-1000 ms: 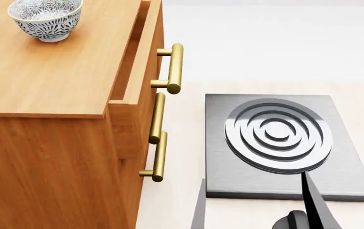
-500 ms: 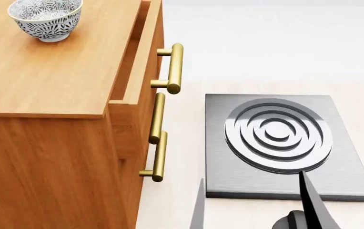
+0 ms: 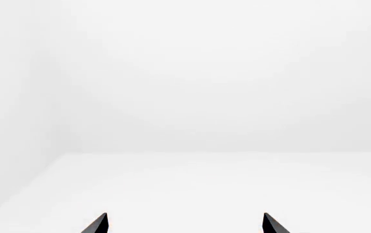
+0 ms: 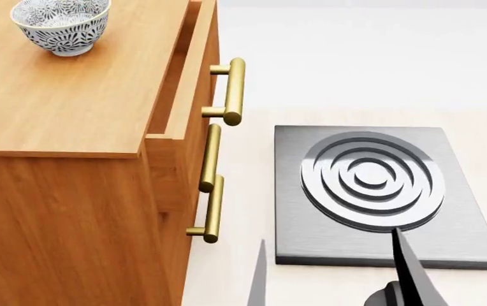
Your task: Pick the akita bowl on the wooden cabinet and place it on the plate.
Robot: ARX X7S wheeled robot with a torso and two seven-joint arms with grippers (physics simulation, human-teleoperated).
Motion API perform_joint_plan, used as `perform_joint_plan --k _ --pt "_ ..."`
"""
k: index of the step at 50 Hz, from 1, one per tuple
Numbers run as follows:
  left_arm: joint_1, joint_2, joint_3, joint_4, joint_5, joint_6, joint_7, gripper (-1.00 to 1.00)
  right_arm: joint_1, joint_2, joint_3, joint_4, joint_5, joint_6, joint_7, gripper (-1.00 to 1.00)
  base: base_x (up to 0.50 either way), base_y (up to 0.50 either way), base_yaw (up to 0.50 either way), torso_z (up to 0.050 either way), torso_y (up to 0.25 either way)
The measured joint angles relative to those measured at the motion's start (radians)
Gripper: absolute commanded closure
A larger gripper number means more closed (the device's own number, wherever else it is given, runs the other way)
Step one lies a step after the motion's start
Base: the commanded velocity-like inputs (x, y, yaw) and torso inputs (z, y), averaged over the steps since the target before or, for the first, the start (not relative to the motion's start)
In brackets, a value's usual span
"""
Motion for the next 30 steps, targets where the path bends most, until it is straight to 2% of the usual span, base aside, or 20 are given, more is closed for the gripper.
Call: perform_joint_plan --k 9,20,25,30 --pt "-0.034 0.03 0.242 -0.053 -0.226 -0.025 0.013 -1.0 0.0 0.004 -0.003 0.008 0.007 -0.008 0.002 -1.0 0.0 0.0 0.0 0.0 0.0" --pt "-0.051 0.047 0.475 -0.078 -0.448 -0.018 0.034 -1.0 0.003 0.009 -0.006 0.018 0.012 -0.013 0.006 -1.0 0.0 0.0 0.0 0.0 -0.24" --pt "-0.055 0.047 0.502 -0.083 -0.475 -0.019 0.038 -1.0 0.004 0.011 -0.01 0.021 0.01 -0.014 0.007 -1.0 0.0 0.0 0.0 0.0 -0.25" --pt "-0.057 0.04 0.453 -0.086 -0.434 -0.027 0.03 -1.0 0.004 0.013 -0.013 0.022 0.009 -0.014 0.009 -1.0 0.0 0.0 0.0 0.0 -0.25"
